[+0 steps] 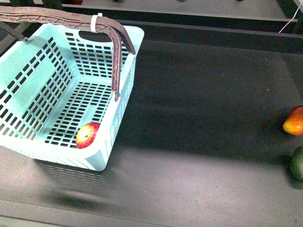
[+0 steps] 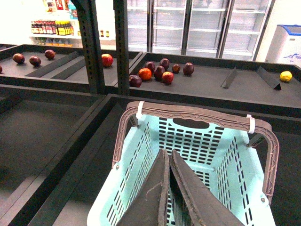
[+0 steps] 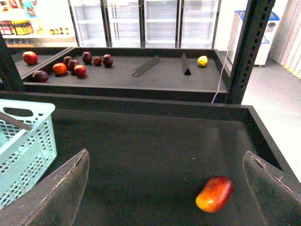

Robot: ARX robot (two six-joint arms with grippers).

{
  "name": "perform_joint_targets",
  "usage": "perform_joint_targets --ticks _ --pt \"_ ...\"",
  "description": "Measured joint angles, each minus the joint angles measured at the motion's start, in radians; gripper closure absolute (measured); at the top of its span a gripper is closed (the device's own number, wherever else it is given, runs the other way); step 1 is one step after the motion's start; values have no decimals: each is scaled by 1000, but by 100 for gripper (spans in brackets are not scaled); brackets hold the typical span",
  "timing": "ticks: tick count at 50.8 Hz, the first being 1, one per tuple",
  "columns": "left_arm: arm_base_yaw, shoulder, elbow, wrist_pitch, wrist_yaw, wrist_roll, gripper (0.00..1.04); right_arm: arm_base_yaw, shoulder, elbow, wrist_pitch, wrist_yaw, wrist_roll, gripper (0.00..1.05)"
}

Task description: Pick apple with right arm and hold basket with left

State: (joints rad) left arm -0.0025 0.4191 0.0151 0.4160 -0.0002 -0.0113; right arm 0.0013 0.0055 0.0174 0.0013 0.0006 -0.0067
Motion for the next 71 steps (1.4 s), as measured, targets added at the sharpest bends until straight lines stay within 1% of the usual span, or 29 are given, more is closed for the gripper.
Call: perform_joint_targets --ticks 16,30,31,33,35,66,71 --pt "0 -158 0 -154 0 0 101 0 0 0 0 0 0 9" --pt "0 -240 0 -236 0 0 101 0 0 0 0 0 0 9" --pt "0 -252 0 -249 0 0 101 0 0 0 0 0 0 9" --pt "0 -335 0 -365 0 0 101 0 0 0 0 0 0 9" --pt "0 -394 0 -407 0 0 101 0 0 0 0 0 0 9" --pt "0 -413 0 -415 0 0 101 0 0 0 0 0 0 9" --pt "0 -413 0 -415 0 0 85 0 0 0 0 0 0 9"
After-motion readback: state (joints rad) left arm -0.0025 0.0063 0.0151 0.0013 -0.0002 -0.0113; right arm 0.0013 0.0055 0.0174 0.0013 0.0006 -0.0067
